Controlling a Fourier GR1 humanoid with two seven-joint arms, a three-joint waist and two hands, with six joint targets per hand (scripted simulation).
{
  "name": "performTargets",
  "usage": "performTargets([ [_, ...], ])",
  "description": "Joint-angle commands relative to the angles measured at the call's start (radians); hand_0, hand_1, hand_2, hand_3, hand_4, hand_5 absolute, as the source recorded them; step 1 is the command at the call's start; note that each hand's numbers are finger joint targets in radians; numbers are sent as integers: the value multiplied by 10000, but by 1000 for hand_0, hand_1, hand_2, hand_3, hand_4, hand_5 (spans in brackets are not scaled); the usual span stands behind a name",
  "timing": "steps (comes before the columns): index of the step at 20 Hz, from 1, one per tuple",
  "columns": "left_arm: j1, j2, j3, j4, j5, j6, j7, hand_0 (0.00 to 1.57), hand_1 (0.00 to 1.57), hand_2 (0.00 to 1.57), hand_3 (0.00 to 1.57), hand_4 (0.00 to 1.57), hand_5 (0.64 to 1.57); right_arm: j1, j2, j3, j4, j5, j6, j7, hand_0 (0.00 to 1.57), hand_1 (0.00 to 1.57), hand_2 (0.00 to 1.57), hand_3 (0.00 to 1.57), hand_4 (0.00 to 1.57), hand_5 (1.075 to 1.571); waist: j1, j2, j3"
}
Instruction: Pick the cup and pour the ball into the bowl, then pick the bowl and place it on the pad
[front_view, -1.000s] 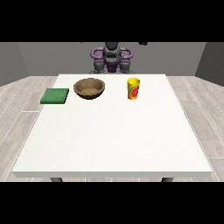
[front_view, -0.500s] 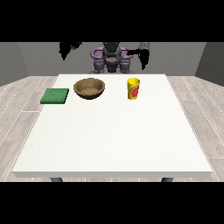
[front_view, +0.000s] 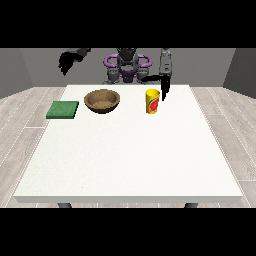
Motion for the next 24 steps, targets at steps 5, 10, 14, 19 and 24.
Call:
performTargets([
  [5, -938, 321, 801, 3263, 270, -504, -1966, 0, 0, 0, 0, 169, 1422, -97, -74, -200, 666, -82, 281, -421, 0, 0, 0, 0, 667, 1562, -127, -65, 0],
  [10, -1411, 320, 900, 4319, 332, -598, -2304, 0, 0, 0, 0, 211, 1435, -424, -957, -987, 1709, -723, 1117, -367, 0, 0, 0, 0, 673, 1563, -92, -213, 1],
  [14, -1458, 14, 1287, 5359, 323, 142, -3272, 0, 0, 0, 0, 887, 1555, 115, -723, -723, 1273, -697, 1383, -697, 0, 0, 0, 0, 674, 1566, -589, 56, -1],
  [19, -1924, 469, 1471, 6408, -541, 1655, -4486, 1252, 1252, 1571, 1571, 1328, 1491, -591, -1013, -856, 130, -1268, 1216, 209, 0, 0, 0, 158, 648, 1569, -1333, 877, -8],
  [24, -2542, 676, 1348, 6576, -791, 2181, -3677, 1286, 1286, 1571, 1571, 1391, 1447, -572, -1867, -1738, 1146, -1943, 2132, -18, 0, 0, 0, 149, 631, 1565, -1297, 463, 3],
])
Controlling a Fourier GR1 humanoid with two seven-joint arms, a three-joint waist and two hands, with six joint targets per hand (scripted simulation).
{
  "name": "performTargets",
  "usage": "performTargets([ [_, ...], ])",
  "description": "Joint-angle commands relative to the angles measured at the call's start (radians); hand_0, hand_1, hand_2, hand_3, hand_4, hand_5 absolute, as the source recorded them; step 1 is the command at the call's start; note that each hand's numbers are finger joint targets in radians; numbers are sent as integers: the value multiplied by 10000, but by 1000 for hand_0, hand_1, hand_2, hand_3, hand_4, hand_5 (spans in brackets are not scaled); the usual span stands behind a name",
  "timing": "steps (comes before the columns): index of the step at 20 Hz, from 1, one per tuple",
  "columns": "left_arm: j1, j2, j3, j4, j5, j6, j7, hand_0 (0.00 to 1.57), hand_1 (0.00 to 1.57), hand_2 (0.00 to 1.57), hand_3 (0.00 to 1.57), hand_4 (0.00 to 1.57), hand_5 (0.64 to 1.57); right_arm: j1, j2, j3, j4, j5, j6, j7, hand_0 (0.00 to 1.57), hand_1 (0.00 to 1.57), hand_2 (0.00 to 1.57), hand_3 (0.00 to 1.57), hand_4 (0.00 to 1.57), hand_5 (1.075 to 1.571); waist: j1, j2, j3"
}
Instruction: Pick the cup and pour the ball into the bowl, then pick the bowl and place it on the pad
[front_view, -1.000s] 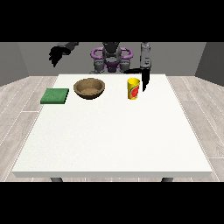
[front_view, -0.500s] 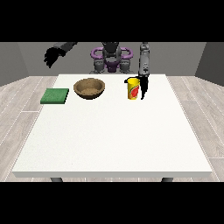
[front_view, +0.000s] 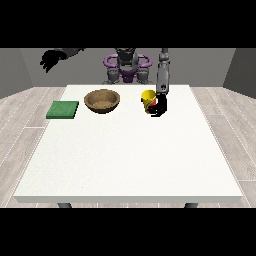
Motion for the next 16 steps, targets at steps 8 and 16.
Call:
performTargets([
  [8, -1369, -321, -2540, -86, -3275, 2842, 3601, 1298, 1298, 1571, 1571, 1398, 1488, 113, -505, -552, 2364, -47, 424, 57, 0, 0, 0, 276, 639, 1564, 725, -2160, 2],
  [16, -2641, 66, -5260, 1666, -7728, 4203, 7245, 1361, 1361, 1571, 1571, 1441, 1545, -36, -978, -724, 3420, -497, 1026, 579, 0, 0, 0, 83, 675, 1561, 546, -2963, 27],
])
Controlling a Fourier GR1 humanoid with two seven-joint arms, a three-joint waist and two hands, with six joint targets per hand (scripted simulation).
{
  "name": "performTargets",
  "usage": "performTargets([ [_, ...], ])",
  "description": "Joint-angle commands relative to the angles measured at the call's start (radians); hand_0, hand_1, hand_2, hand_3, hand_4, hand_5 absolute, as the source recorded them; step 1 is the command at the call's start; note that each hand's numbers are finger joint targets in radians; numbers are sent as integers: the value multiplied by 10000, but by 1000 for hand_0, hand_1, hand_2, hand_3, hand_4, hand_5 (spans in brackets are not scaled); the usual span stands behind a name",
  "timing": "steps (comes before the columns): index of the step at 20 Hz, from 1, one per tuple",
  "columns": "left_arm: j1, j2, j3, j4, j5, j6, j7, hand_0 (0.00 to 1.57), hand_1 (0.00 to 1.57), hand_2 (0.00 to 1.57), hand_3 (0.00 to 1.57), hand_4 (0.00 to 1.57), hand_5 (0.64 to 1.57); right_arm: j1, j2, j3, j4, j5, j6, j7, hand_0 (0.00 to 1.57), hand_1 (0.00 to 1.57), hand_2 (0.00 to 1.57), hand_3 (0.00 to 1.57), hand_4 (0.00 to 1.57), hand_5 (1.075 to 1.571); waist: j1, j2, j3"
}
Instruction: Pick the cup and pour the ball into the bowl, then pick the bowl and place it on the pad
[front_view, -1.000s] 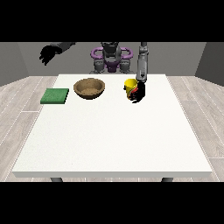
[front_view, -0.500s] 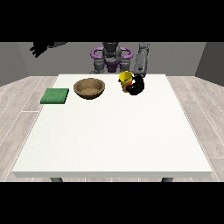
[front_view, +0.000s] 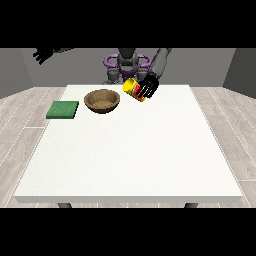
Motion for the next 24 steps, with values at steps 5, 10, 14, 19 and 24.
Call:
performTargets([
  [5, -1521, -1258, -2090, 1000, -3263, -276, 4120, 1359, 1359, 1571, 1571, 1466, 1531, 340, -322, -471, 1663, 65, 629, -783, 0, 0, 0, 0, 688, 1560, 455, -588, -53],
  [10, -2466, -1389, -3358, 689, -4261, -1469, 6035, 1311, 1311, 1571, 1571, 1470, 1529, -251, -647, -446, 2464, -62, 1052, -633, 0, 0, 0, 172, 699, 1560, 359, -734, -52],
  [14, -3306, -1397, -4224, 977, -5437, -2526, 7287, 1456, 1456, 1571, 1571, 1260, 1557, -339, -214, -232, 2582, 346, 719, -1179, 0, 0, 0, 177, 694, 1556, 298, -740, -46],
  [19, -3890, -1401, -5164, 806, -6324, -4122, 7917, 1217, 1217, 1571, 1571, 1057, 1571, -728, -196, -66, 2870, 405, 758, -1089, 0, 0, 0, 290, 693, 1552, 135, -613, -53],
  [24, -3476, -1402, -5646, 369, -6633, -5259, 7993, 254, 254, 1235, 1557, 1077, 1570, -951, 261, 214, 2428, 453, 277, -863, 0, 0, 0, 324, 690, 1553, -296, -657, -69],
])
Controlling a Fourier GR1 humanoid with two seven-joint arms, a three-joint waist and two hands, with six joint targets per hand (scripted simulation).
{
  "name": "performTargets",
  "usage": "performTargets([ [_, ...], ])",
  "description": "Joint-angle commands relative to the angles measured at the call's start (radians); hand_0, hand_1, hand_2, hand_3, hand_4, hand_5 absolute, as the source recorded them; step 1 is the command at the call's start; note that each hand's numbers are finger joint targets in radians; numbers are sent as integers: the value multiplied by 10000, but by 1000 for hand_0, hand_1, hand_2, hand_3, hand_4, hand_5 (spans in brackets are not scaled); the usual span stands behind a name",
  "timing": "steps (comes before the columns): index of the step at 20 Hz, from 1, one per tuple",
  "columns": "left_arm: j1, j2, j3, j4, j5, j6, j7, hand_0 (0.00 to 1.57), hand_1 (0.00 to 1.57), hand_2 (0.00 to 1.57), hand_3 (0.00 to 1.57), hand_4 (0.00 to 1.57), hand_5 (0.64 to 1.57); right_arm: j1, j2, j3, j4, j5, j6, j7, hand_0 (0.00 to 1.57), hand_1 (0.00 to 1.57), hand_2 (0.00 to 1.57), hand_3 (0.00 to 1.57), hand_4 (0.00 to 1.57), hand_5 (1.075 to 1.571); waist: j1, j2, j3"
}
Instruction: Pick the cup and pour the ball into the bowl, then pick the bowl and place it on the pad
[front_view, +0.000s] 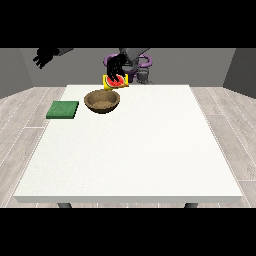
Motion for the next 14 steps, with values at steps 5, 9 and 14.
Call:
performTargets([
  [5, 660, -11, -849, -1793, -336, -2033, -263, 0, 0, 1065, 1545, 1108, 1571, 64, 176, 128, 195, 245, -298, -107, 0, 0, 0, 50, 713, 1548, 362, -422, -9],
  [9, 806, 1043, 795, -2193, 403, -118, -495, 319, 319, 1496, 1545, 1105, 1570, 729, -81, -118, 11, 179, -200, -95, 0, 0, 0, 50, 713, 1548, 590, -645, -18],
  [14, 1763, 1551, 3400, -3616, 3573, 1053, -2192, 949, 949, 1367, 1079, 1300, 1556, 655, 123, -187, -87, 232, -921, 289, 0, 0, 0, 107, 740, 1551, 1641, -835, -90],
])
